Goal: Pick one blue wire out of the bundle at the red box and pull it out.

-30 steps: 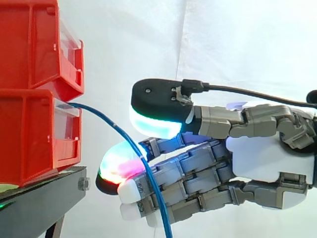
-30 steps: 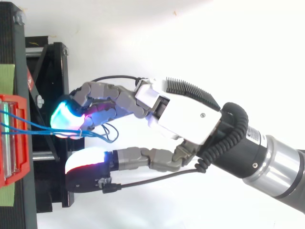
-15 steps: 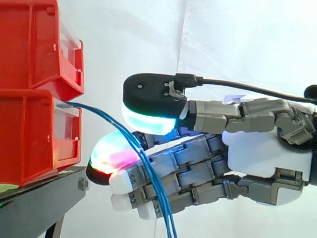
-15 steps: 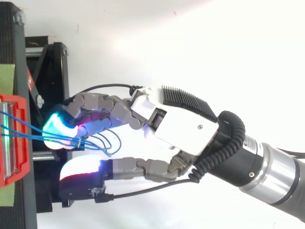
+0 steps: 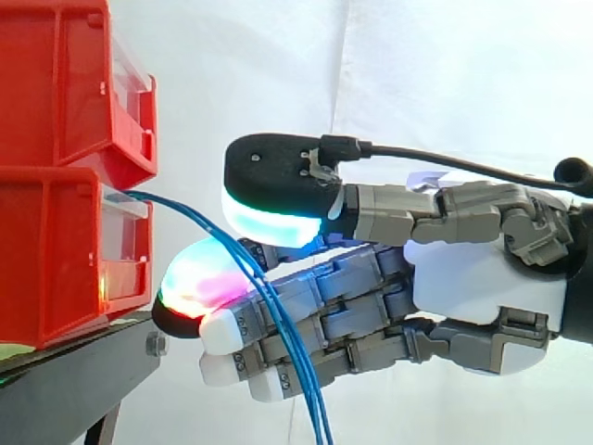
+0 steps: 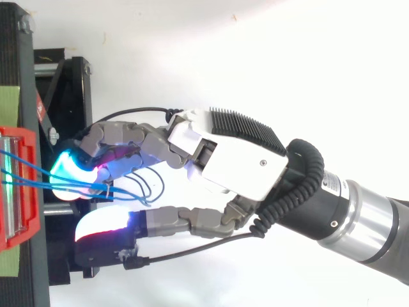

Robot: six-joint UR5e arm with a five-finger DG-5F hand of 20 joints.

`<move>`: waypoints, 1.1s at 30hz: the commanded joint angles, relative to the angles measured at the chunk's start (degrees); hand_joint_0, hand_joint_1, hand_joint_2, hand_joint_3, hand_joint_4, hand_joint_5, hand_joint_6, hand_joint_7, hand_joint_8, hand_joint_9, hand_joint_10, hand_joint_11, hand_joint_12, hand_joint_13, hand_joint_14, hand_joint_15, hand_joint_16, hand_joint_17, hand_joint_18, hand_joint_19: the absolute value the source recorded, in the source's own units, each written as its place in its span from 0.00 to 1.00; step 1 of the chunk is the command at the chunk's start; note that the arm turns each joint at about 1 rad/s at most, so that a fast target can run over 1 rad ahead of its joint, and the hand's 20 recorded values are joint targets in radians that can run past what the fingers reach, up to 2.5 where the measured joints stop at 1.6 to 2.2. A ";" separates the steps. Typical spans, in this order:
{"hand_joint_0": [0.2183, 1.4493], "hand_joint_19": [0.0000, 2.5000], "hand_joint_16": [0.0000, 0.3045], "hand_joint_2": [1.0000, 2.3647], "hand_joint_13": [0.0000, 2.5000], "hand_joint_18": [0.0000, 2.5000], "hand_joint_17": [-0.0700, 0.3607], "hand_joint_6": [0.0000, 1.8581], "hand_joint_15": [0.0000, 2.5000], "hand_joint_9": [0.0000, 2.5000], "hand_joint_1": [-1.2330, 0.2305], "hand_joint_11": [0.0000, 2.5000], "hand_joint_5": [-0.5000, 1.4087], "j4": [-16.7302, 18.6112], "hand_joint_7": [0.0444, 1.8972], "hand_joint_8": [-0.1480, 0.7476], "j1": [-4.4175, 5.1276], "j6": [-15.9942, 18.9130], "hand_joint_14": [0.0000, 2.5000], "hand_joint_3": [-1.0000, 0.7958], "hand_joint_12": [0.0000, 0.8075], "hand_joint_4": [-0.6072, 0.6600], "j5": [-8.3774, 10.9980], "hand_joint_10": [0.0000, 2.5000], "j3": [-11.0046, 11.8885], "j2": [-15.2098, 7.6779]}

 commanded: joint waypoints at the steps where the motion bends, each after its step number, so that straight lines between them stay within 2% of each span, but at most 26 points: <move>1: 0.33 0.13 0.17 0.01 0.29 0.25 0.44 0.43 0.13 0.31 0.39 0.18 0.16 0.06 0.41 0.53 -0.05 0.00 0.00 0.43 0.50 0.65 -0.06 0.00 0.00 0.00; 5: 0.32 0.14 0.17 0.01 0.29 0.25 0.44 0.47 0.14 0.31 0.38 0.20 0.15 0.06 0.37 0.53 -0.05 -0.09 0.00 0.46 0.50 0.66 -0.06 0.00 0.00 0.00; 8: 0.31 0.14 0.18 0.01 0.29 0.25 0.44 0.49 0.14 0.31 0.39 0.21 0.15 0.15 0.35 0.54 -0.05 -0.09 0.00 0.45 0.51 0.67 -0.06 0.00 0.09 0.09; 21: 0.31 0.14 0.20 0.01 0.32 0.28 0.48 0.53 0.15 0.35 0.38 0.28 0.16 -0.11 0.34 0.59 -0.14 0.00 0.00 0.52 0.55 0.62 -0.06 0.00 0.44 0.09; 26: 0.32 0.14 0.21 0.01 0.36 0.32 0.50 0.53 0.19 0.38 0.34 0.30 0.18 -0.11 0.43 0.61 -0.23 0.09 0.01 0.59 0.57 0.51 0.03 0.00 0.53 0.09; 33: 0.33 0.14 0.21 0.00 0.37 0.33 0.50 0.52 0.19 0.40 0.33 0.30 0.19 -0.29 0.48 0.62 -0.23 0.18 0.01 0.61 0.58 0.45 -0.06 0.00 1.76 0.09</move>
